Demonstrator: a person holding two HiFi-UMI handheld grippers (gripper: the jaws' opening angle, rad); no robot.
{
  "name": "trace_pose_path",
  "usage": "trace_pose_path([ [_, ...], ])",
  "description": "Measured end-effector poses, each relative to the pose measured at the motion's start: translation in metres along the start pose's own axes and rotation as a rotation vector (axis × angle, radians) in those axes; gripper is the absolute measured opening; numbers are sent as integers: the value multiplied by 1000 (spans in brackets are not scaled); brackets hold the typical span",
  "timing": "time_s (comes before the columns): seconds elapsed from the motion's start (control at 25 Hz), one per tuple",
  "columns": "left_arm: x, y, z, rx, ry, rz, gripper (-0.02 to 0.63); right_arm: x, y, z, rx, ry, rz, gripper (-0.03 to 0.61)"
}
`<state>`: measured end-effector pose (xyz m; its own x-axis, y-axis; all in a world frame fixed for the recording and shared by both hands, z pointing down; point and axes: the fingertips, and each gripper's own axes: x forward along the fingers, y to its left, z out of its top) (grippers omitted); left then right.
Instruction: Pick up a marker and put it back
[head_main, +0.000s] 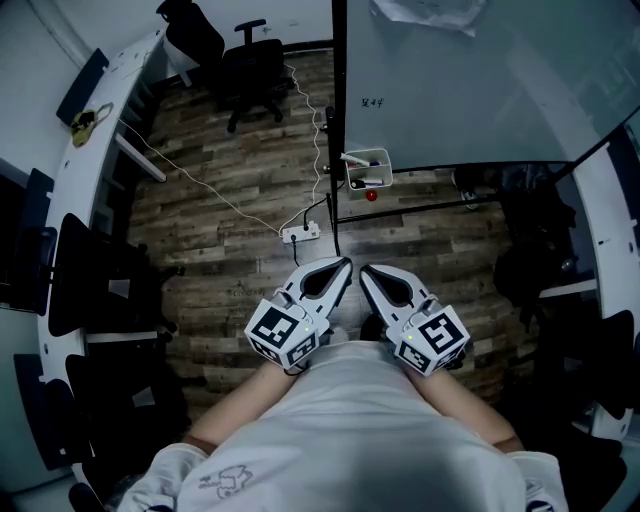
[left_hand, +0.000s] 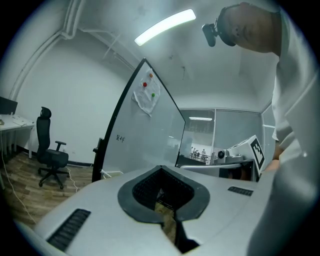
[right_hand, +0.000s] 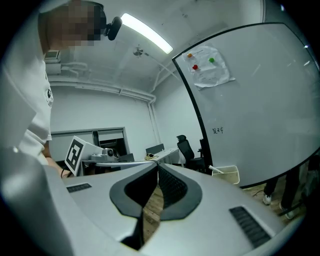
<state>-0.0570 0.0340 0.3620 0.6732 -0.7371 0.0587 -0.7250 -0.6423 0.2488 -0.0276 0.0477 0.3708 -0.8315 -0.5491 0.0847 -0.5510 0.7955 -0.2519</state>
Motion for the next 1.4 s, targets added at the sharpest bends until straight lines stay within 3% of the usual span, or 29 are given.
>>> trace_pose_path([
  [0.2, 17, 22, 7, 6, -5, 49, 5, 19, -37, 14, 22, -7, 2, 17],
  [0.84, 117, 90, 17, -16, -22, 238, 5, 75, -162, 46, 17, 51, 140, 17],
  [1.12, 136, 109, 14, -45, -46, 327, 5, 97, -197, 51, -61, 106, 222, 17],
  [1.4, 142, 135, 1, -102, -41, 377, 5, 128, -214, 17, -184, 217, 259, 17],
])
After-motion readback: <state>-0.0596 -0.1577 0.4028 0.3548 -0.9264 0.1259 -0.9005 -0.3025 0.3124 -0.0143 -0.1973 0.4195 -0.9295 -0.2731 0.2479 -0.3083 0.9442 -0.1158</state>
